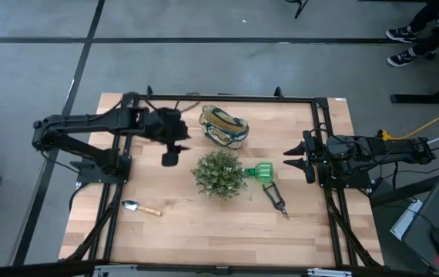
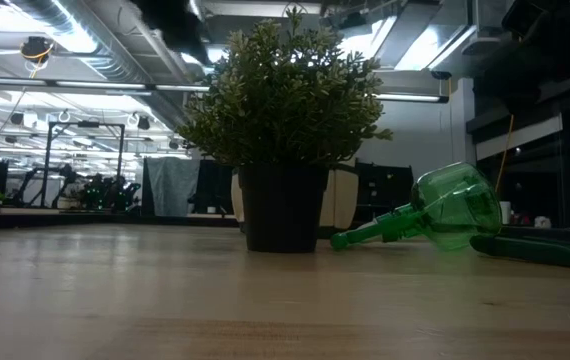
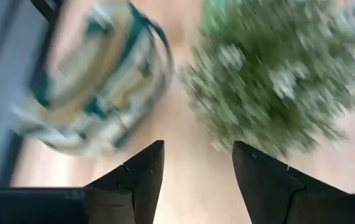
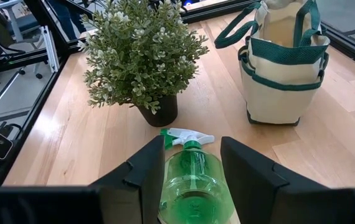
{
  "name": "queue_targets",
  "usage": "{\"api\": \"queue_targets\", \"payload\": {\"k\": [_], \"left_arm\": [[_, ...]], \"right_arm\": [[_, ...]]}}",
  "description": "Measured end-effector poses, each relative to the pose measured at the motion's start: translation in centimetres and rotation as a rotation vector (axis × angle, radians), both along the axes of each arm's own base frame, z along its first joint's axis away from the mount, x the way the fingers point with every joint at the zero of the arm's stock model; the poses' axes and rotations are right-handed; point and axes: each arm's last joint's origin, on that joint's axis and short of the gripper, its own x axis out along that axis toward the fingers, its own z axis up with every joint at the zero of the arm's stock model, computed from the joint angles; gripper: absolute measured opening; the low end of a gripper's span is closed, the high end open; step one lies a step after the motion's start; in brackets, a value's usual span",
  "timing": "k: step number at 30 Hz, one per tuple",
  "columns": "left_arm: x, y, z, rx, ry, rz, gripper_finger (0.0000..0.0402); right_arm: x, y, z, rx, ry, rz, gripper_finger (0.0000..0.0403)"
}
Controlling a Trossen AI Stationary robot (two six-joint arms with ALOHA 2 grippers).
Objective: Pick & Place Garden tools in Gardening bag
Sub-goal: Put the brown trowel into the green gardening bag
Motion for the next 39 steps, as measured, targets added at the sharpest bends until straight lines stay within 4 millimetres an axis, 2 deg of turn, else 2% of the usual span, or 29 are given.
{"api": "queue_targets", "payload": {"k": [4, 9, 15, 23, 29, 39], "left_arm": [[-1.0, -1.5, -0.9, -0.036, 0.142, -0.035, 0.0185], [-1.9, -2.4, -1.8, -0.013, 0.276, -0.112, 0.0183], [-2.2, -2.9, -2.7, -0.033, 0.32, -0.116, 0.0182], [-2.8, -4.6, -3.7, -0.056, 0.401, -0.163, 0.0182], [-3.6, -6.3, -5.8, -0.105, 0.486, -0.278, 0.0182], [-5.3, -9.4, -9.8, -0.098, 0.591, -0.364, 0.0182]], "right_arm": [[0.0, 0.0, 0.0, 0.0, 0.0, 0.0, 0.016], [0.0, 0.0, 0.0, 0.0, 0.0, 0.0, 0.016], [0.0, 0.0, 0.0, 0.0, 0.0, 0.0, 0.016], [0.0, 0.0, 0.0, 0.0, 0.0, 0.0, 0.016], [0.0, 0.0, 0.0, 0.0, 0.0, 0.0, 0.016], [0.0, 0.0, 0.0, 0.0, 0.0, 0.0, 0.016]]}}
